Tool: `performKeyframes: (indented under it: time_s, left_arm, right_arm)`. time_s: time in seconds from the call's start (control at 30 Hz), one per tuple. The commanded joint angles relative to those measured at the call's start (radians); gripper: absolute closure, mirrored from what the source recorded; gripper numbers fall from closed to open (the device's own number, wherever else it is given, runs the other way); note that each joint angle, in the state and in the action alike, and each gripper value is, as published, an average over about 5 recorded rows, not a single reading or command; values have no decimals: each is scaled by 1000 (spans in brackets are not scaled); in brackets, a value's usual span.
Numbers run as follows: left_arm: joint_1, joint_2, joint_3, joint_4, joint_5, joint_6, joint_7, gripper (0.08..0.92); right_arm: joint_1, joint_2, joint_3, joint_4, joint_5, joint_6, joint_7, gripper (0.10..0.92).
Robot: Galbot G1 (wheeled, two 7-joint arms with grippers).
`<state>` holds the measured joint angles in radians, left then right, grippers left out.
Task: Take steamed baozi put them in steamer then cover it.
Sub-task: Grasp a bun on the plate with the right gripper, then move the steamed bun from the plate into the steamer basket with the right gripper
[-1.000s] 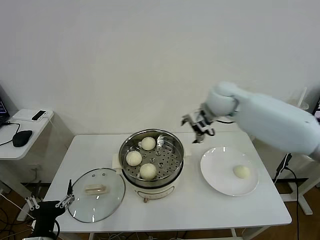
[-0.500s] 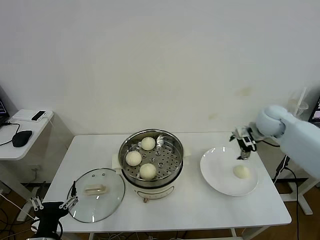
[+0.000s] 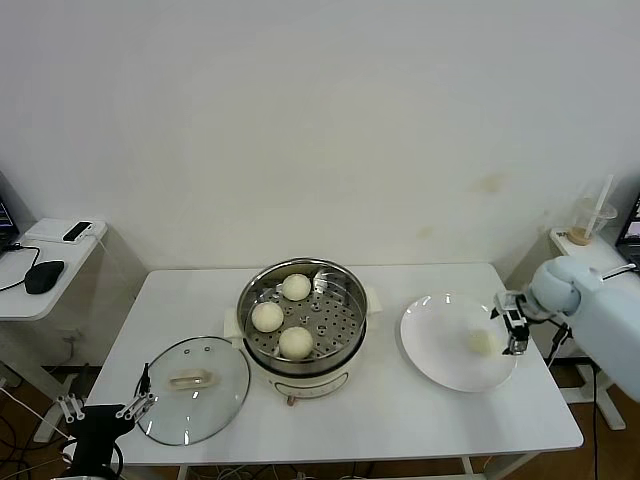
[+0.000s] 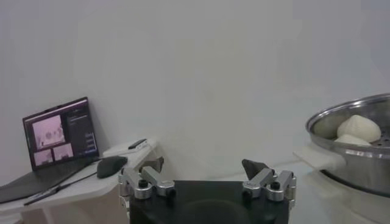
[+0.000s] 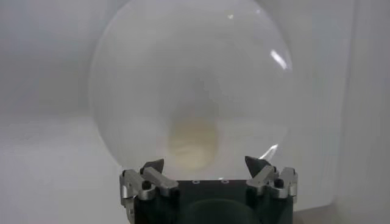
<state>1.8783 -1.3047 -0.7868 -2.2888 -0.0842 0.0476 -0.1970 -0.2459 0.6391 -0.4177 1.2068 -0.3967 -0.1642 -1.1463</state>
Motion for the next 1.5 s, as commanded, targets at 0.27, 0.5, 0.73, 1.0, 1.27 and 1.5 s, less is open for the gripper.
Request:
performKeyframes:
  time_s: [0.27, 0.5, 0.73, 1.0, 1.27, 1.5]
  left_arm:
    - [0, -3, -3, 1, -1, -2, 0, 177]
    - [-2, -5, -3, 1, 1, -2, -1, 177]
    - [-7, -8, 4, 1, 4, -2, -2, 177]
    - [-6, -9, 6, -3, 4, -2, -3, 177]
    - [-7, -7, 5, -6, 3, -2, -3, 177]
    - [-8, -5, 7, -11, 2, -2, -3, 177]
  right_arm:
    - [-47, 124, 64, -148, -70, 12, 20, 203]
    - [-45, 127, 63, -161, -73, 4, 26, 225]
    - [-28, 130, 51, -158, -60, -4, 19, 348]
    - [45, 105, 19, -113, -7, -20, -1, 446]
    - [260, 23, -124, 15, 144, -80, -24, 440]
    - [503, 20, -276, 105, 274, -129, -27, 440]
